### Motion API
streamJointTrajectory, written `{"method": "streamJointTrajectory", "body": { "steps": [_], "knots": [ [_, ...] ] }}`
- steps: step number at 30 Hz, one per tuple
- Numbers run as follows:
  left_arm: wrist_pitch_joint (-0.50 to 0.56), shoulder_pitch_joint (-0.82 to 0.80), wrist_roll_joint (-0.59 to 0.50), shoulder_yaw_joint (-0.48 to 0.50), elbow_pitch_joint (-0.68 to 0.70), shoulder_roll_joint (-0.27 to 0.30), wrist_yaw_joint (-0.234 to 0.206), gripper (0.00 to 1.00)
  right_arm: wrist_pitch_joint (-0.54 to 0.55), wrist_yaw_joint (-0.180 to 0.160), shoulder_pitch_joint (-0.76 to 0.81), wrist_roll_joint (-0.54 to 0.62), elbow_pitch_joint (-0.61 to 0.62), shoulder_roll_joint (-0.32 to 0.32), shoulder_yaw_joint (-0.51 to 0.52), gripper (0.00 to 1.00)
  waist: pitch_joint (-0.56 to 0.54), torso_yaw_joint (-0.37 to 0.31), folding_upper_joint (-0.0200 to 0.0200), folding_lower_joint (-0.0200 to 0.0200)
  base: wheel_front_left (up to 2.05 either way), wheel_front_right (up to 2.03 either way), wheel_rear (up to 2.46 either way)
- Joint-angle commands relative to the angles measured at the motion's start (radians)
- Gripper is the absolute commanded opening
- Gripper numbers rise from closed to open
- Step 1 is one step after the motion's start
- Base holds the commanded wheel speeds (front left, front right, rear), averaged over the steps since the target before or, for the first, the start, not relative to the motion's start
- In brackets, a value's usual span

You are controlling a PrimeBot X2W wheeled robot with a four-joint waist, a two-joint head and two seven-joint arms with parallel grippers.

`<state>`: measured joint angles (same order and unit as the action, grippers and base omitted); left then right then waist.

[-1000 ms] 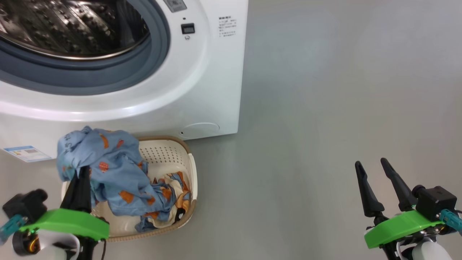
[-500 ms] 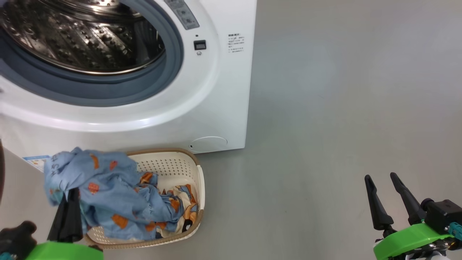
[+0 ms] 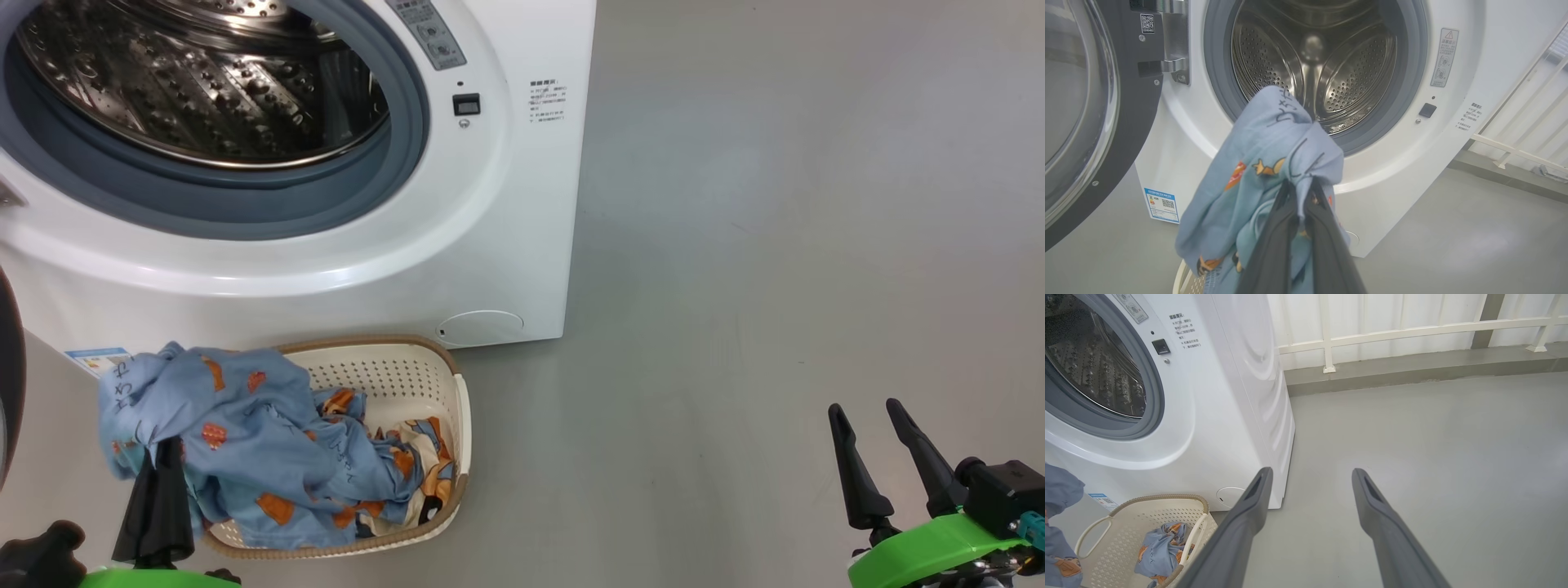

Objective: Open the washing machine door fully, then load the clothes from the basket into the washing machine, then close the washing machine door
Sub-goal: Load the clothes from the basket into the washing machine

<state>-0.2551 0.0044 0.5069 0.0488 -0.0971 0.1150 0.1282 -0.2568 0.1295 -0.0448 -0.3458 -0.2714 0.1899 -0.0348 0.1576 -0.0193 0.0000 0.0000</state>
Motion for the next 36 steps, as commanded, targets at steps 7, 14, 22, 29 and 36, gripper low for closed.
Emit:
{"method": "streamJointTrajectory", "body": {
  "steps": [7, 14, 22, 29, 36],
  "knots": [
    [-0.007, -0.035, 0.012, 0.032, 0.033, 0.016, 0.003, 0.00, -0.005, 0.001, -0.006, -0.012, 0.027, 0.015, -0.025, 1.00, 0.022, -0.010, 0.0000, 0.0000, 0.00, 0.00, 0.00],
    [-0.007, -0.119, 0.003, 0.015, 0.035, 0.044, 0.003, 0.00, -0.005, 0.001, -0.027, -0.008, 0.033, 0.008, -0.029, 1.00, 0.067, -0.023, 0.0000, 0.0000, 0.00, 0.00, 0.00],
    [-0.007, -0.304, -0.017, 0.024, 0.019, 0.080, 0.003, 0.00, -0.005, 0.001, -0.066, -0.001, 0.037, -0.008, -0.042, 1.00, 0.136, -0.047, 0.0000, 0.0000, 0.00, 0.00, 0.00],
    [-0.007, -0.528, -0.046, 0.070, -0.097, 0.102, 0.003, 0.00, -0.005, 0.001, -0.124, 0.006, 0.037, -0.034, -0.060, 1.00, 0.214, -0.090, 0.0000, 0.0000, 0.00, 0.00, 0.00],
    [-0.007, -0.697, -0.056, 0.066, -0.226, 0.147, 0.003, 0.00, -0.005, 0.001, -0.163, 0.009, 0.040, -0.062, -0.068, 1.00, 0.269, -0.124, 0.0000, 0.0000, 0.00, 0.00, 0.00]
  ]
}}
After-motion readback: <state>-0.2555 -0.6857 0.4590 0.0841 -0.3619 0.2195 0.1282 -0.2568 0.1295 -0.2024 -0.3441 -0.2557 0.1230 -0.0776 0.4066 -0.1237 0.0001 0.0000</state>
